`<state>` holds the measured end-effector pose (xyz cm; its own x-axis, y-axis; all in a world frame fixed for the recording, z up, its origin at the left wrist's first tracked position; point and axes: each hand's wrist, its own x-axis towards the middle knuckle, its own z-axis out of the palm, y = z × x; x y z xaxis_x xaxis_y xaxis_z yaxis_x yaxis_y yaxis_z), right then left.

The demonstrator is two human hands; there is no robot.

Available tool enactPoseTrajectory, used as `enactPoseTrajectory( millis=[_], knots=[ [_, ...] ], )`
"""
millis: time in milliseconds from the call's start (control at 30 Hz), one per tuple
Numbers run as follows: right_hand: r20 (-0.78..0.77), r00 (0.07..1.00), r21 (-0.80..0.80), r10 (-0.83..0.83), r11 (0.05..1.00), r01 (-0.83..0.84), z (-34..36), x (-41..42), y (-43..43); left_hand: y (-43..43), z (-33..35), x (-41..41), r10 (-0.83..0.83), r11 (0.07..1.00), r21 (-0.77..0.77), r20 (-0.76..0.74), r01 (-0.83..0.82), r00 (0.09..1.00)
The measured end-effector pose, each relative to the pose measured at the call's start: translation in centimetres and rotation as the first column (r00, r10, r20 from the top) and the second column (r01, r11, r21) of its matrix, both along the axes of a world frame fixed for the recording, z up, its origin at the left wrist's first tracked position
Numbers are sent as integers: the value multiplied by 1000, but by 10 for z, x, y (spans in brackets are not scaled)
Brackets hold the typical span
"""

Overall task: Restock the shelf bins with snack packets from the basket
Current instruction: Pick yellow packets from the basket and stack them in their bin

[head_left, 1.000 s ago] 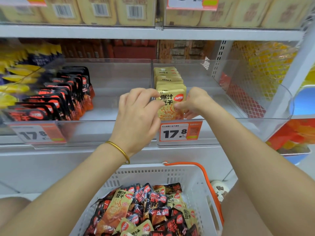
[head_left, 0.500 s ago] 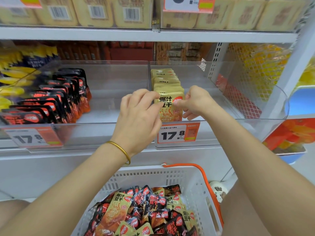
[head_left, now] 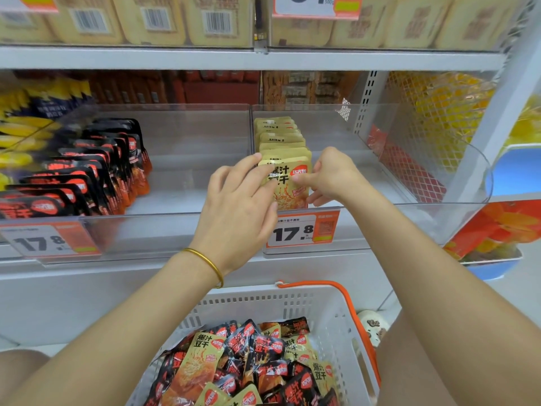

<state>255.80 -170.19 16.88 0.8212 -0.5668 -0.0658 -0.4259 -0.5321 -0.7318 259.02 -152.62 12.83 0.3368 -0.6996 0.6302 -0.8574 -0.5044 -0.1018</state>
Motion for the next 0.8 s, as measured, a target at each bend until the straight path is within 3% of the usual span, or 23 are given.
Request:
enactPoseTrajectory(
  millis=[167, 234, 300, 367, 434, 534, 634, 801],
  knots=[
    [30, 997, -85, -65, 994, 67, 5, -10, 4, 4, 1, -5, -56, 997, -61, 24, 57, 998],
    [120, 988, -180, -93, 977, 114, 8, -21, 8, 11, 1, -12, -93, 984, -146, 49, 99, 995],
    [268, 962, -250, -41, 962, 110, 12, -41, 23, 25, -3, -20, -124, 971, -201, 54, 132, 991],
    [300, 951, -278, 82, 960, 5, 9, -61, 47, 44, -14, -24, -144, 976, -162, 23, 146, 989],
    [181, 954, -248, 240, 950, -192, -9, -70, 74, 64, -33, -21, -143, 990, -19, -37, 142, 989],
    [-181, 882, -192, 436, 863, -466, -60, -58, 100, 90, -68, -10, -48, 967, 237, -181, 90, 982],
    [-522, 653, -67, 549, 736, -673, -135, -36, 121, 108, -97, -2, 106, 929, 369, -320, 20, 941],
    [-764, 313, 59, 565, 543, -837, -243, -43, 143, 101, -116, -3, 217, 893, 449, -475, 23, 853]
  ],
)
